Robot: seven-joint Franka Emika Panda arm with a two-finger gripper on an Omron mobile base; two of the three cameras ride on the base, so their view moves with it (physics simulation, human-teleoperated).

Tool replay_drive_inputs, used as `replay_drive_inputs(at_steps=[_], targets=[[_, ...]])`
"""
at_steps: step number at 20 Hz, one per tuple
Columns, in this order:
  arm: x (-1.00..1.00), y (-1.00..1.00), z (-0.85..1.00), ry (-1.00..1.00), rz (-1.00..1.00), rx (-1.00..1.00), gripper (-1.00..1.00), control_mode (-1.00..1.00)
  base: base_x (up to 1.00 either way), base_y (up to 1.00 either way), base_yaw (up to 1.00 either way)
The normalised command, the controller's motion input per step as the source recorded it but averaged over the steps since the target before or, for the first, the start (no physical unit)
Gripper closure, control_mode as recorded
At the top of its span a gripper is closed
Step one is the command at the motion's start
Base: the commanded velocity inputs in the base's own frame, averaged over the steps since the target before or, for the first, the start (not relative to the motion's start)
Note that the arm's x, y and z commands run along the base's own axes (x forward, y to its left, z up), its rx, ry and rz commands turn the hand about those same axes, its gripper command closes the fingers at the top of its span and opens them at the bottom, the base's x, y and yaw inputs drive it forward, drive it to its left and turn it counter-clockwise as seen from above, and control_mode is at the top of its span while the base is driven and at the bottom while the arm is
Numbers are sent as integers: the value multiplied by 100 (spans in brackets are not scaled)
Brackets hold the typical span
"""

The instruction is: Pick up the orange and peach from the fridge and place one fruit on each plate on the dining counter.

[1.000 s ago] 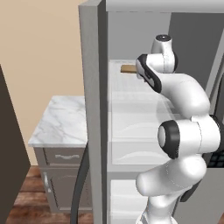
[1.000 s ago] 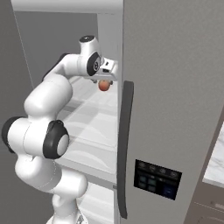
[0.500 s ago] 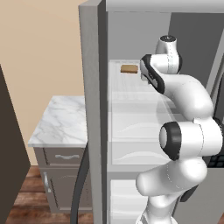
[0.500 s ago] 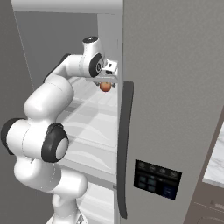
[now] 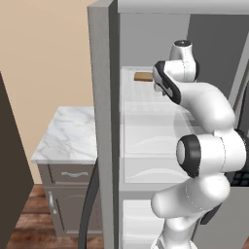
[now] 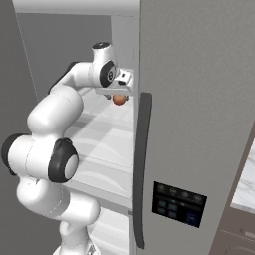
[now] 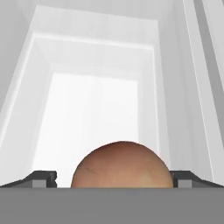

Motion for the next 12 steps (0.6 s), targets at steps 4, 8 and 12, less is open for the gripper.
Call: replay_drive_inputs(at_steps=[4, 8, 12], targets=[[0, 0, -49, 3, 0, 0, -100, -100, 0, 0, 0], [0, 0, -48, 0, 0, 0, 100, -100, 0, 0, 0], [-1, -19, -54, 0, 0, 1, 100, -100, 0, 0, 0]])
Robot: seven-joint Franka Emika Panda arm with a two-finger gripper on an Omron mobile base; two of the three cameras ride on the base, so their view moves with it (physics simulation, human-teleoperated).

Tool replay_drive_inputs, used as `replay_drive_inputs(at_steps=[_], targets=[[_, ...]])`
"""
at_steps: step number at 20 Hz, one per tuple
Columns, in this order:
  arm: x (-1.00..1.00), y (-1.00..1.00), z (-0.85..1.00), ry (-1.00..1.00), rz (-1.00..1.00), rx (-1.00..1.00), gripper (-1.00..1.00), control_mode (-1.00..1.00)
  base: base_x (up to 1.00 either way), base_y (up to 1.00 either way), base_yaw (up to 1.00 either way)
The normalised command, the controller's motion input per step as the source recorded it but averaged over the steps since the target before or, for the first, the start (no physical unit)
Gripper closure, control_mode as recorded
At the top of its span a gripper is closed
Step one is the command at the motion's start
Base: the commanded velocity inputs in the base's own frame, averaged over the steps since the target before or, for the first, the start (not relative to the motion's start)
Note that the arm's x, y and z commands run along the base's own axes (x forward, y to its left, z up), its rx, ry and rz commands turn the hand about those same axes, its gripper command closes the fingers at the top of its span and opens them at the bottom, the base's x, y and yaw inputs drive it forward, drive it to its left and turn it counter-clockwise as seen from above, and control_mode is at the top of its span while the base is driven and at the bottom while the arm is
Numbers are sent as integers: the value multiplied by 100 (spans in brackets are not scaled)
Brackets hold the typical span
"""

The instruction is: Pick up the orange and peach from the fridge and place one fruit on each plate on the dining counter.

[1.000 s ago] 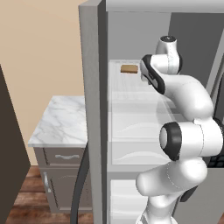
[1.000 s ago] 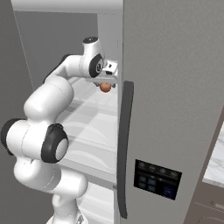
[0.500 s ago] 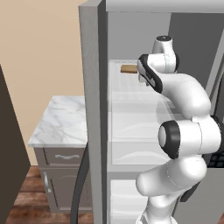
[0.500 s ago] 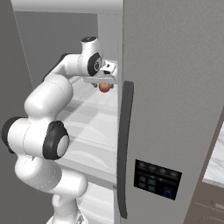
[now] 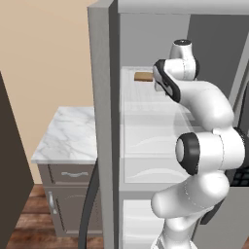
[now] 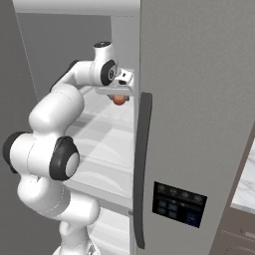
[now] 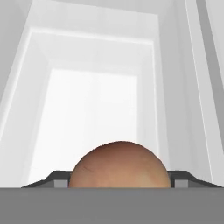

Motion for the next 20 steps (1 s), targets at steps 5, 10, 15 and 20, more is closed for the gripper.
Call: replay_drive_inputs(at_steps=[5, 10, 15, 20], targets=[[-53, -17, -27, -16, -2, 11, 100, -100, 0, 0, 0], [-100, -4, 0, -37, -13, 19, 100, -100, 0, 0, 0], [-100, 35, 8, -20, -16, 3, 100, -100, 0, 0, 0], [-100, 23, 17, -1, -11, -7, 100, -100, 0, 0, 0]])
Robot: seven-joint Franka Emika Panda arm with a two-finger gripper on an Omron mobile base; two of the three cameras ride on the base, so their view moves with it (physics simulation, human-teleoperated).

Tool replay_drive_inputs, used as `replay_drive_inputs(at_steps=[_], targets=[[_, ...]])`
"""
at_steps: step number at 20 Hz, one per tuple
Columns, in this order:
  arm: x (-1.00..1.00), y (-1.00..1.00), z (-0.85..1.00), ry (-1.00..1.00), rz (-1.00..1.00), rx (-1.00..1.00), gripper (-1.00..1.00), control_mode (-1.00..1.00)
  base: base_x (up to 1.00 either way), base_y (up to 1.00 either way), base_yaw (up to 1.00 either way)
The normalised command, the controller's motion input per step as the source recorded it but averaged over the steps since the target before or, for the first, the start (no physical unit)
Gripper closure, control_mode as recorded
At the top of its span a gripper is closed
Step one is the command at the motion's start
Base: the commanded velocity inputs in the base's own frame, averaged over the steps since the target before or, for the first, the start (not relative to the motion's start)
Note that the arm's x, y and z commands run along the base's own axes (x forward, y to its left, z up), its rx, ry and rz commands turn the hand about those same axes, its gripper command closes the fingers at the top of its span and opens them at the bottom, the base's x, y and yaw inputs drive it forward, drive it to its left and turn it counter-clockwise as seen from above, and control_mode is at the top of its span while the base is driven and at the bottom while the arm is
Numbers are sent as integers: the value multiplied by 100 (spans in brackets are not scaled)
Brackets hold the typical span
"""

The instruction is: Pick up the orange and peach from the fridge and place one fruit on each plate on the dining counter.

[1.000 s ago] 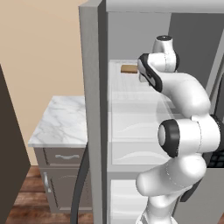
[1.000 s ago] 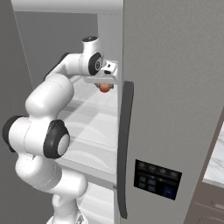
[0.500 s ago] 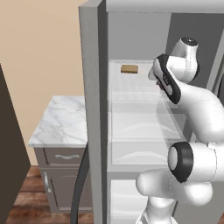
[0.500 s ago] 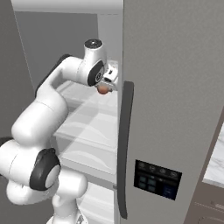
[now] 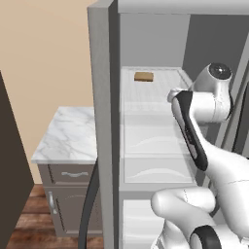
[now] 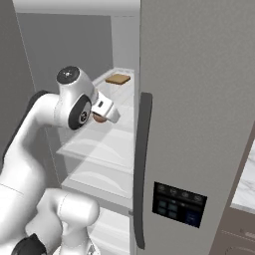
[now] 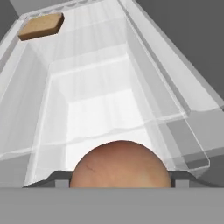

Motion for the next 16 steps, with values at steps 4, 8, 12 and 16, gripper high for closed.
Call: replay_drive_inputs(at_steps=[4, 8, 12, 16], targets=[[-100, 0, 2, -2, 1, -3, 100, -100, 0, 0, 0], [-100, 14, -4, -4, 7, -2, 100, -100, 0, 0, 0], [-92, 56, -35, 0, 1, -11, 100, -100, 0, 0, 0], [-36, 27, -36, 0, 0, -4, 100, -100, 0, 0, 0]])
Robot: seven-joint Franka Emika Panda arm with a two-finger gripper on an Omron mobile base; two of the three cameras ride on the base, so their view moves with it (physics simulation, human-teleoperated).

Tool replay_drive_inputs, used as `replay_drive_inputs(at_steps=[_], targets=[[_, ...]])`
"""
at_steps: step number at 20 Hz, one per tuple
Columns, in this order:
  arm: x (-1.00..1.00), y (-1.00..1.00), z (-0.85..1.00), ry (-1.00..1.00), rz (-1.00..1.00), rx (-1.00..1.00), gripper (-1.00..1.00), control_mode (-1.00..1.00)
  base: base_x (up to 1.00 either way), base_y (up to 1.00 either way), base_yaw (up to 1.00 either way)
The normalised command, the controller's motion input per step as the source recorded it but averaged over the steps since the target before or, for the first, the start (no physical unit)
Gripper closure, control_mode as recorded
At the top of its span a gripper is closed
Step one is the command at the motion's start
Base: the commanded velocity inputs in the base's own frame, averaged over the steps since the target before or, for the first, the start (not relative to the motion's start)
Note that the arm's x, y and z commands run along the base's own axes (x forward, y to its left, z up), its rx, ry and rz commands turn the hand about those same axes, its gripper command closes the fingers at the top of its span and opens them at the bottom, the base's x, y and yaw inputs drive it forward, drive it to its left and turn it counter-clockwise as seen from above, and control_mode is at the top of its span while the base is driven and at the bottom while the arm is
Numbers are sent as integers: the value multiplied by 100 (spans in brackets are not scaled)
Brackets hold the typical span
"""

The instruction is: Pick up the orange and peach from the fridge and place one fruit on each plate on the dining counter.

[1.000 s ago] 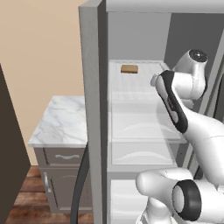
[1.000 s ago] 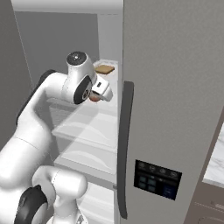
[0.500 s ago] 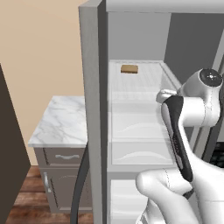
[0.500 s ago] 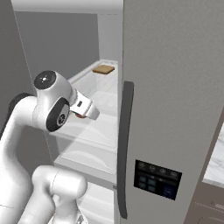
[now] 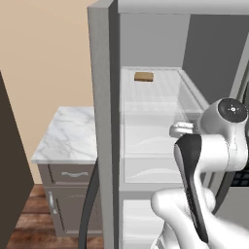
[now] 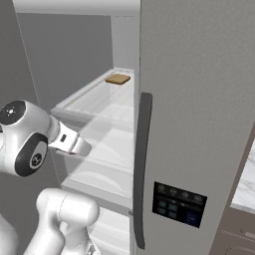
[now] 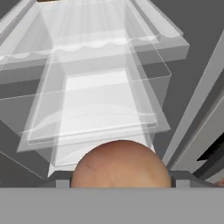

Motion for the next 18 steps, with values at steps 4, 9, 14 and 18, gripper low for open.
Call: replay_drive_inputs(at_steps=[4, 9, 14, 18], targets=[[-21, -7, -4, 0, 0, 2, 100, -100, 0, 0, 0], [-18, -20, 0, 0, 0, 3, 100, -100, 0, 0, 0], [-16, -21, 0, 0, 0, 4, 100, 100, -9, -6, 0], [0, 0, 0, 0, 0, 0, 100, 100, -58, -32, 12]])
